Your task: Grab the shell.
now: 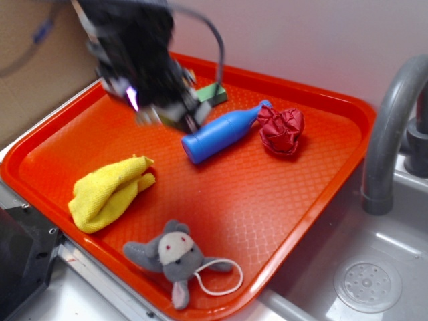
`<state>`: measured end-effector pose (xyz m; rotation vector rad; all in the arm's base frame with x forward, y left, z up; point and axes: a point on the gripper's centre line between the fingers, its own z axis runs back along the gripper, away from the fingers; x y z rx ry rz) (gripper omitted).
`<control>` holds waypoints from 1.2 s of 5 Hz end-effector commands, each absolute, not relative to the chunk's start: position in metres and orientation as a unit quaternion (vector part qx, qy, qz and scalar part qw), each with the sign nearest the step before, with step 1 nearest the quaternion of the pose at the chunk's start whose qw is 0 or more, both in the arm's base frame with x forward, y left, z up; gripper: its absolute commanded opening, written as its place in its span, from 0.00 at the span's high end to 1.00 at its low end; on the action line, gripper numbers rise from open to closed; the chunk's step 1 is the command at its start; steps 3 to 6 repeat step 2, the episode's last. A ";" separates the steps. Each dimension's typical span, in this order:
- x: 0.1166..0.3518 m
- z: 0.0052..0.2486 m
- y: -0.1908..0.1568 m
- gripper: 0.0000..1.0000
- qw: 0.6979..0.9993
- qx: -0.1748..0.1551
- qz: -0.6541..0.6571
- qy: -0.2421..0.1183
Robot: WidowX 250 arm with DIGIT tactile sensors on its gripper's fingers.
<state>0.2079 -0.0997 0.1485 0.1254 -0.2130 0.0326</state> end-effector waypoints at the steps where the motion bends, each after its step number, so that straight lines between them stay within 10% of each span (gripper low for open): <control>1: 0.216 0.229 -0.052 1.00 0.990 0.075 -0.012 -0.122; 2: 0.213 0.236 -0.045 1.00 0.993 0.031 -0.046 -0.104; 6: 0.213 0.236 -0.045 1.00 0.993 0.031 -0.046 -0.104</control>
